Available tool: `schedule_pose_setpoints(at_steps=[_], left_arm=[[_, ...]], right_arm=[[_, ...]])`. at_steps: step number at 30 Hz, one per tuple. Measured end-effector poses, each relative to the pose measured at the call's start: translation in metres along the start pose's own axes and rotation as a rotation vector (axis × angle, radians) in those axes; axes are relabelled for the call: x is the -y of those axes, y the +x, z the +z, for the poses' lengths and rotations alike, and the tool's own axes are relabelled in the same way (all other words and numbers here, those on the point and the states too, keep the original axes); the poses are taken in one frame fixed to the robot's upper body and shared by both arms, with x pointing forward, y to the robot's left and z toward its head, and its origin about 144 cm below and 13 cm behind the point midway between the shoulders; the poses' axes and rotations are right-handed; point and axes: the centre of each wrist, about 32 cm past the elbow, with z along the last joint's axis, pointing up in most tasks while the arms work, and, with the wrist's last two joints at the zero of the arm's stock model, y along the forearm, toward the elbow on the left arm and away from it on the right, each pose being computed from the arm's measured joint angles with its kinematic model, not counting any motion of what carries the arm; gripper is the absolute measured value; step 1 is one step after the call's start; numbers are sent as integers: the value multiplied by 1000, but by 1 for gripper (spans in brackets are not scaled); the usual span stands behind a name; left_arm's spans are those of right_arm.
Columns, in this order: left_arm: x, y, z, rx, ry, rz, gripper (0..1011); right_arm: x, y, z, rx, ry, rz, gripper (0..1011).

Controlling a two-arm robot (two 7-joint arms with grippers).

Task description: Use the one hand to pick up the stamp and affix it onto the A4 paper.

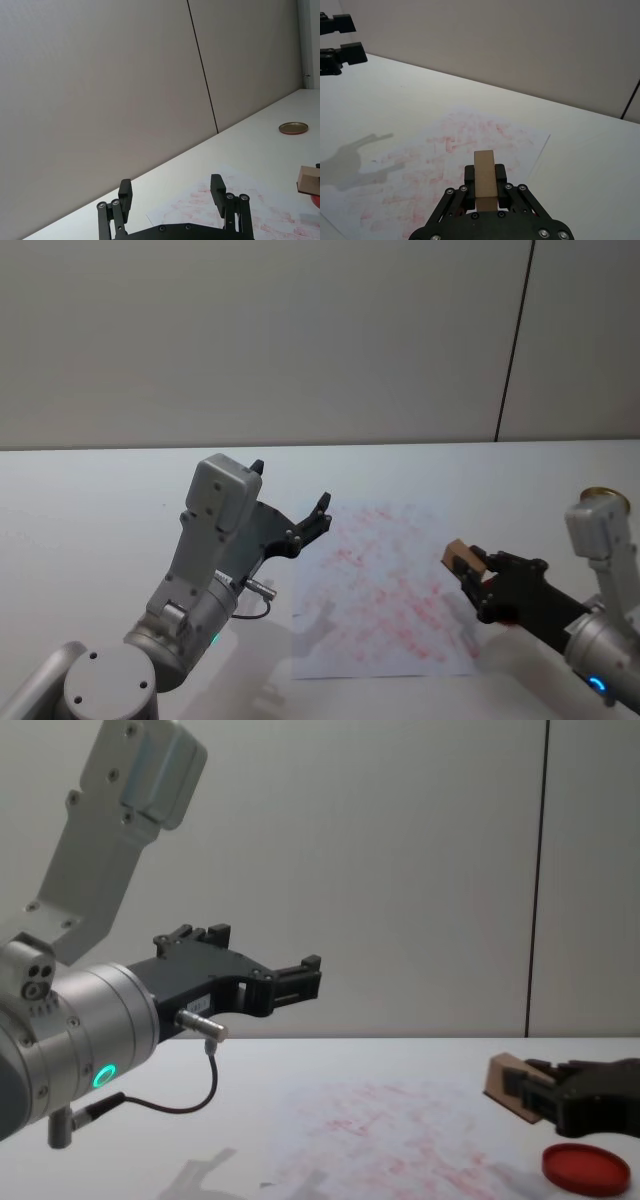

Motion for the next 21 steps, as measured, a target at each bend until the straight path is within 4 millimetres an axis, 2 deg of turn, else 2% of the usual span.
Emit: schedule_pose_setpoints(at_steps=[9,21], left_arm=[[0,0,0,0,0,0,993],[0,0,0,0,0,0,993]], right_arm=[[-15,-9,1,-28,-18,41,220],[-22,-16,-5,-51,-56,68,220]])
